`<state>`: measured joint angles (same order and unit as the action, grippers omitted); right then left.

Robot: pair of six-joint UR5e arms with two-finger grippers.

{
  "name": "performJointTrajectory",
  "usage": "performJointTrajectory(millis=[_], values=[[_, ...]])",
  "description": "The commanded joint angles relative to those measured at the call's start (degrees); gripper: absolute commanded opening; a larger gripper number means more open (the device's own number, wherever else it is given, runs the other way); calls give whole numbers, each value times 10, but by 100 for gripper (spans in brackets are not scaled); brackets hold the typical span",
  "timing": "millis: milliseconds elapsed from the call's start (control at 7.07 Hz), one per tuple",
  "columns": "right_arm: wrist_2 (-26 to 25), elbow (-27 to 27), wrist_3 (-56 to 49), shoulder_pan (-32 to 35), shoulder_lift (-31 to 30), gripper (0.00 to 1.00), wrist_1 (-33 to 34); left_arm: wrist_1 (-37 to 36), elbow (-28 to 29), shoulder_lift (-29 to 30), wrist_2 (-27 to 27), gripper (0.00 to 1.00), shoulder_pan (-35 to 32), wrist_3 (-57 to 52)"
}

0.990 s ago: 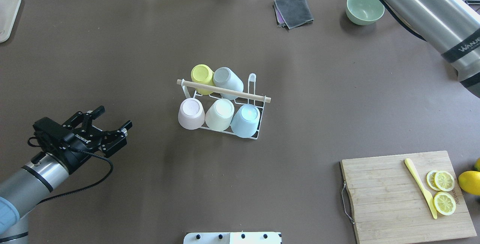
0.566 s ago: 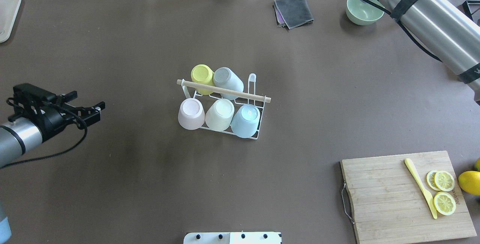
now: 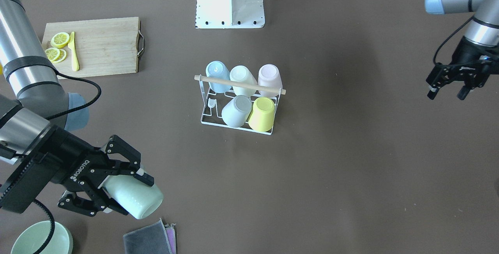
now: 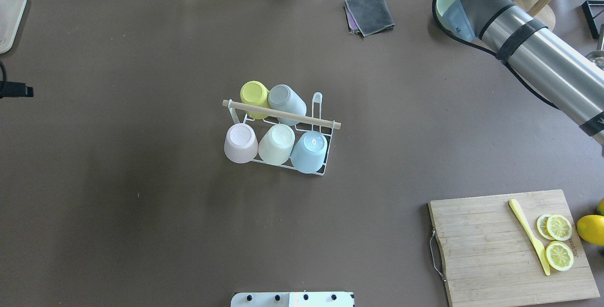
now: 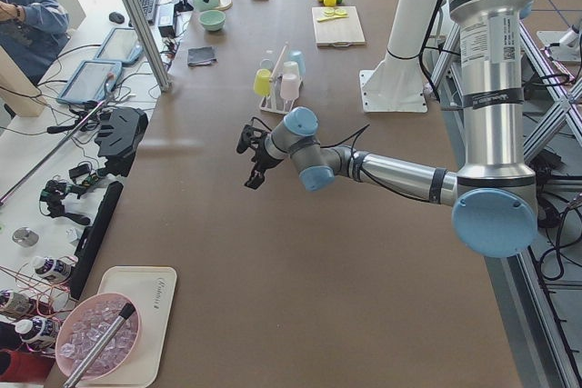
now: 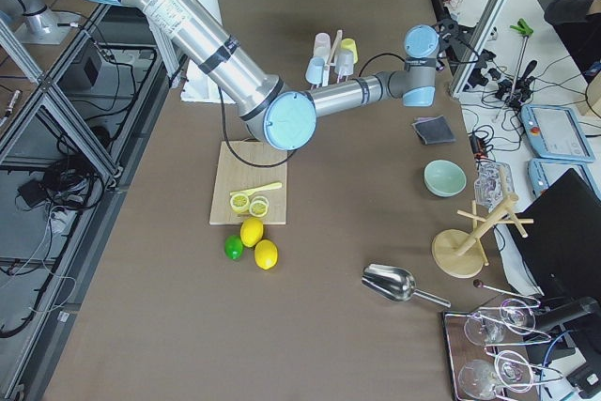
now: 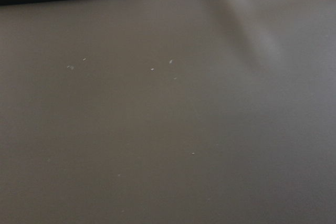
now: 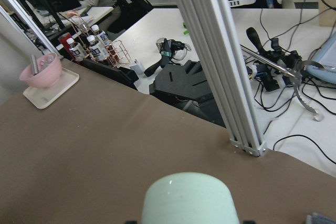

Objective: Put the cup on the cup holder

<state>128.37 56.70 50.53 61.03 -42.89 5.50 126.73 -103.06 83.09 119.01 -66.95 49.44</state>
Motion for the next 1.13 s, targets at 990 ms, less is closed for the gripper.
performJointTrajectory(millis=[990], values=[[-167,32,14,-193,-67,0,-390,-436,3,-40,155,98,-249,-573]])
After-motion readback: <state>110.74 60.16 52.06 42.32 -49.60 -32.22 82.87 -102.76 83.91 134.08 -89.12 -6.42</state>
